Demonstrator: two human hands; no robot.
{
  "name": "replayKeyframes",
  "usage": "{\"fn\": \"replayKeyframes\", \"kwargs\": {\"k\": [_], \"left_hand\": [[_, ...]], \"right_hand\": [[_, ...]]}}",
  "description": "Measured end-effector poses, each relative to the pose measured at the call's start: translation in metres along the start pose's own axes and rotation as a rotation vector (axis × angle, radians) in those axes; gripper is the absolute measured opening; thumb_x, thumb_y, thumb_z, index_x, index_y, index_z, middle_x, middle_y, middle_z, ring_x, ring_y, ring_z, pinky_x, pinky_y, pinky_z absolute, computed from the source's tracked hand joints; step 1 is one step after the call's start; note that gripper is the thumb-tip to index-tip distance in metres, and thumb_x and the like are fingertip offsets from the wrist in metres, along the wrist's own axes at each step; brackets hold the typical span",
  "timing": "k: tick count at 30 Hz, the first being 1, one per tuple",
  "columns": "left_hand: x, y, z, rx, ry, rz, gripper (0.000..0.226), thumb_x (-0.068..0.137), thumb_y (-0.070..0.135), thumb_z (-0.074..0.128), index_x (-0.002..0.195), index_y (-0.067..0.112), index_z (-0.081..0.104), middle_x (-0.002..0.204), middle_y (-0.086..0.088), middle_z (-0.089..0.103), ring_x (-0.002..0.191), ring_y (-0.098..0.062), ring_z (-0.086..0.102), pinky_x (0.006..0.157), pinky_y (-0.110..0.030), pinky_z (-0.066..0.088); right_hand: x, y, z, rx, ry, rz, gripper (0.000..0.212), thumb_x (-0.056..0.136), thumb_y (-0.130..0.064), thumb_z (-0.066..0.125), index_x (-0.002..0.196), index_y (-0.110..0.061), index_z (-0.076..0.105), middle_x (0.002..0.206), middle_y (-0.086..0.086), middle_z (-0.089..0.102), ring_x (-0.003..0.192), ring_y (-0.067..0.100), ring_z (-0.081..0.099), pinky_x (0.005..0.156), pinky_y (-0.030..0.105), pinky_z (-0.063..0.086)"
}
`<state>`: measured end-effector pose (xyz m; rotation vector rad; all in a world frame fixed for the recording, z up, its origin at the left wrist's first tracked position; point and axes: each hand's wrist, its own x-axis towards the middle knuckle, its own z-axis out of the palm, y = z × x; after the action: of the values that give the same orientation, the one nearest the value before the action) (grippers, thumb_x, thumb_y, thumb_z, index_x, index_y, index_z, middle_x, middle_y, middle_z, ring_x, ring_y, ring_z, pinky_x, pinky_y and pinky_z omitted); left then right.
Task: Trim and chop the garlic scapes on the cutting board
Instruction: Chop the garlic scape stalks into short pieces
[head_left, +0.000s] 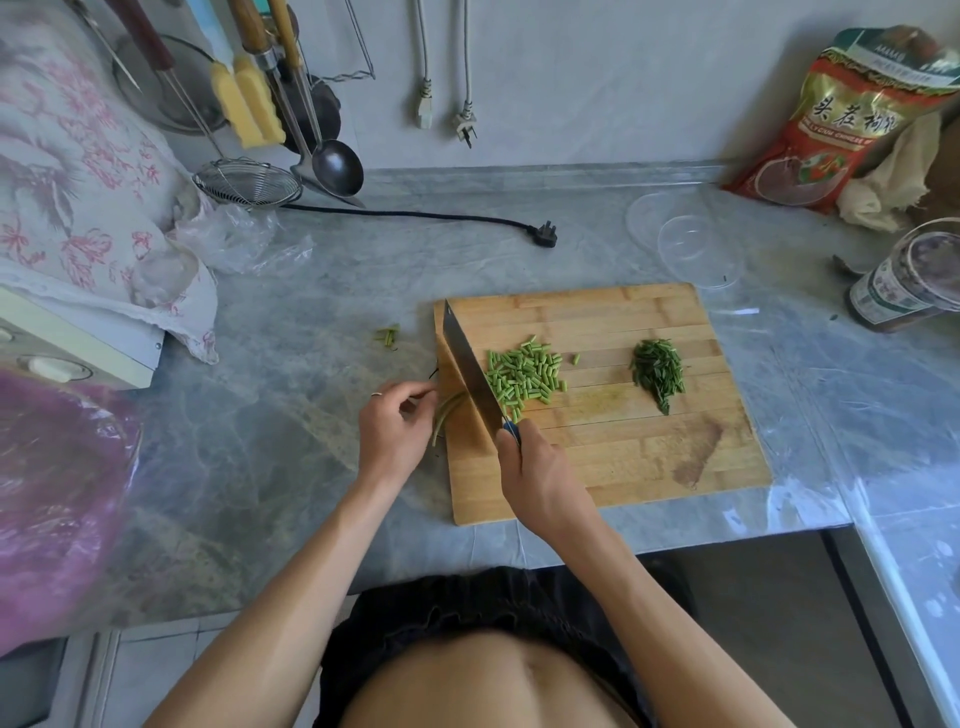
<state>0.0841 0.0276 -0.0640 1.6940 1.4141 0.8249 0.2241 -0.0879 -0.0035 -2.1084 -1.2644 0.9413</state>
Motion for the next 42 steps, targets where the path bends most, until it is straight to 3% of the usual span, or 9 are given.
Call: {"fn": "replayKeyframes", "kwargs": {"k": [5, 13, 18, 24, 33, 38, 42], "left_hand": [[-0.004, -0.01, -0.005, 0.003, -0.046, -0.056, 0.014, 0.089, 0.017, 0.072, 0.102, 0.016, 0.077, 0.094, 0.005, 0.07, 0.083, -0.001, 0.063, 0.076, -0.013, 0.049], [-0.005, -0.005, 0.012, 0.132, -0.054, 0.113, 0.015, 0.087, 0.021, 0.074, 0.101, 0.016, 0.078, 0.086, 0.004, 0.063, 0.07, -0.004, 0.055, 0.062, -0.009, 0.04], [-0.005, -0.005, 0.016, 0.169, -0.057, 0.118, 0.015, 0.091, 0.02, 0.069, 0.102, 0.016, 0.078, 0.088, 0.0, 0.065, 0.076, -0.015, 0.061, 0.065, -0.028, 0.049], [-0.003, -0.006, 0.015, 0.298, -0.056, 0.19, 0.014, 0.092, 0.023, 0.068, 0.097, 0.012, 0.076, 0.086, -0.003, 0.066, 0.078, -0.02, 0.063, 0.061, -0.036, 0.053], [-0.002, -0.007, 0.019, 0.262, -0.057, 0.135, 0.015, 0.093, 0.021, 0.065, 0.095, 0.011, 0.075, 0.085, -0.006, 0.064, 0.08, -0.023, 0.062, 0.062, -0.036, 0.051], [-0.003, -0.006, 0.019, 0.261, -0.066, 0.143, 0.013, 0.089, 0.014, 0.064, 0.093, 0.014, 0.077, 0.079, -0.005, 0.06, 0.073, -0.02, 0.059, 0.058, -0.029, 0.043], [-0.007, -0.008, 0.017, 0.223, -0.063, 0.112, 0.016, 0.087, 0.015, 0.069, 0.101, 0.014, 0.077, 0.088, -0.003, 0.066, 0.077, -0.016, 0.062, 0.065, -0.023, 0.047]], "right_hand": [[-0.001, 0.005, -0.003, 0.022, 0.02, -0.006, 0.031, 0.103, -0.032, 0.036, 0.081, -0.011, 0.041, 0.057, 0.005, 0.046, 0.047, 0.019, 0.035, 0.046, 0.031, 0.027], [-0.005, 0.004, -0.004, 0.015, 0.017, -0.04, 0.031, 0.103, -0.03, 0.038, 0.076, -0.015, 0.036, 0.054, 0.003, 0.04, 0.045, 0.018, 0.03, 0.044, 0.028, 0.022], [-0.004, 0.003, -0.004, -0.011, 0.022, -0.055, 0.031, 0.103, -0.031, 0.038, 0.077, -0.013, 0.037, 0.053, 0.001, 0.04, 0.043, 0.016, 0.03, 0.04, 0.024, 0.021], [-0.002, -0.001, -0.003, -0.034, 0.024, -0.06, 0.031, 0.103, -0.032, 0.039, 0.076, -0.019, 0.033, 0.053, 0.001, 0.038, 0.042, 0.017, 0.031, 0.043, 0.027, 0.02], [-0.008, -0.004, 0.0, -0.093, -0.03, -0.086, 0.03, 0.104, -0.035, 0.037, 0.08, -0.016, 0.036, 0.049, 0.001, 0.038, 0.038, 0.015, 0.028, 0.038, 0.025, 0.02], [-0.008, -0.008, 0.0, -0.115, -0.062, -0.086, 0.029, 0.104, -0.036, 0.033, 0.084, -0.015, 0.036, 0.052, 0.004, 0.043, 0.041, 0.022, 0.034, 0.042, 0.033, 0.026], [-0.009, -0.01, 0.0, -0.136, -0.062, -0.108, 0.027, 0.104, -0.037, 0.032, 0.088, -0.015, 0.036, 0.052, 0.005, 0.044, 0.041, 0.023, 0.036, 0.041, 0.032, 0.027]]}}
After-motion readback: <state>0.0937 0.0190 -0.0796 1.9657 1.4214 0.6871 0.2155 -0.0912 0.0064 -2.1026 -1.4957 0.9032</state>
